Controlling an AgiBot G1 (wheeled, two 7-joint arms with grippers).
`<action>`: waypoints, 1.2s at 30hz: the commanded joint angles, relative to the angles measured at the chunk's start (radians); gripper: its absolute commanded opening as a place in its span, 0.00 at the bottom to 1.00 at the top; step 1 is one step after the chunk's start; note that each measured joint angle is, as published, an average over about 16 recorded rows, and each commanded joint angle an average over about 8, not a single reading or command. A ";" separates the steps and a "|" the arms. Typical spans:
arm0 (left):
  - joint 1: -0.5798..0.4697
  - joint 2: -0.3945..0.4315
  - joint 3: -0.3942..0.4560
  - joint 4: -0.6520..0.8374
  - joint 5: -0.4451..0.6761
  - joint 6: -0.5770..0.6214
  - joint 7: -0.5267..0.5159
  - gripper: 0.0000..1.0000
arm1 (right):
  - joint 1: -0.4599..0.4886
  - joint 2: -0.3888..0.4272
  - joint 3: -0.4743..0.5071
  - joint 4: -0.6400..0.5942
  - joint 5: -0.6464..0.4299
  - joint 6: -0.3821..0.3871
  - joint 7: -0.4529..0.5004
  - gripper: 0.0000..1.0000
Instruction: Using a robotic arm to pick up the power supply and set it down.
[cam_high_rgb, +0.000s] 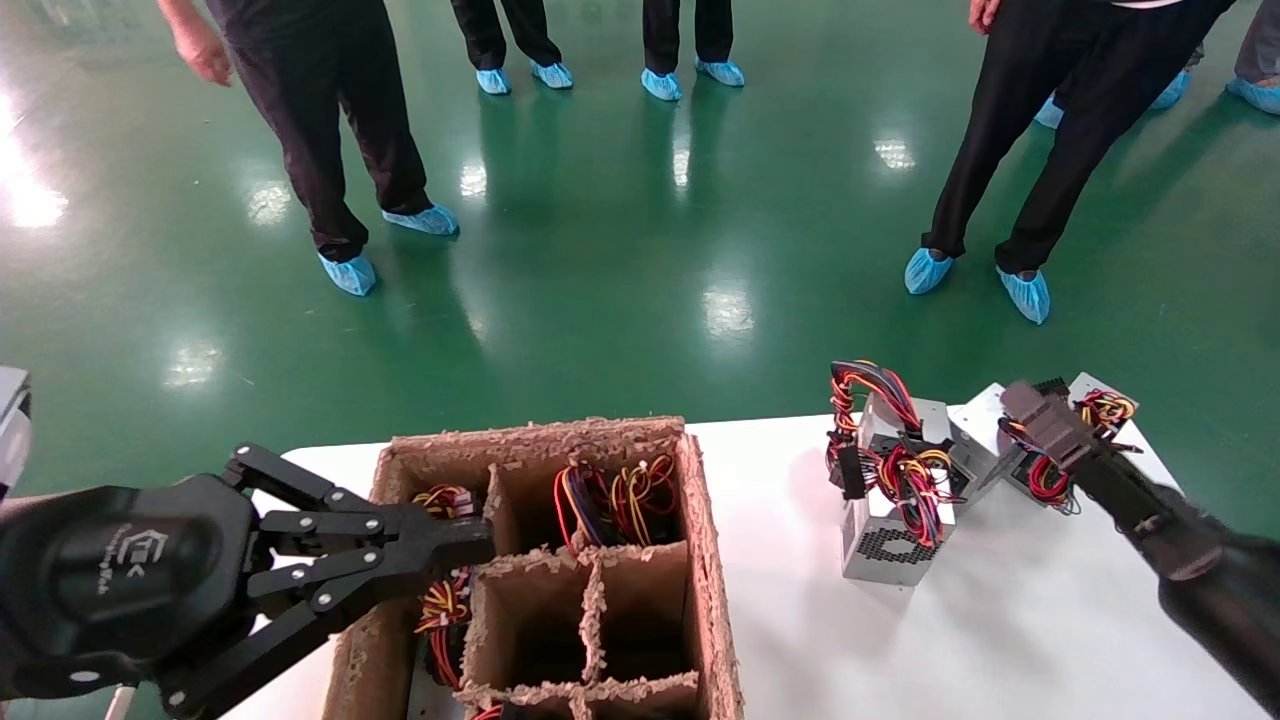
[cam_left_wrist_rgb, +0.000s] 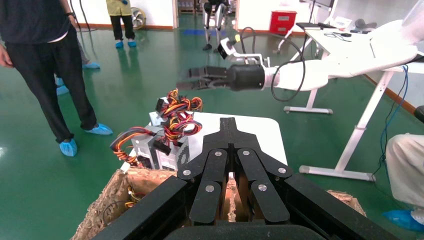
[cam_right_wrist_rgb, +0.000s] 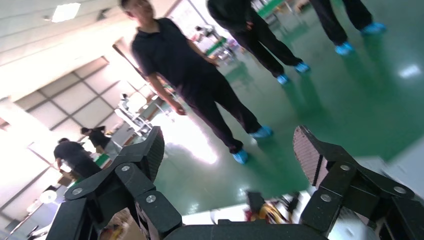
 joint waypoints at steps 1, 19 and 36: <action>0.000 0.000 0.000 0.000 0.000 0.000 0.000 0.00 | 0.005 0.001 0.003 0.009 -0.002 -0.009 -0.010 1.00; 0.000 0.000 0.000 0.000 0.000 0.000 0.000 0.00 | 0.105 0.025 0.030 0.110 -0.167 -0.095 0.040 1.00; 0.000 0.000 0.000 0.000 0.000 0.000 0.000 1.00 | 0.222 0.047 0.070 0.248 -0.394 -0.203 0.136 1.00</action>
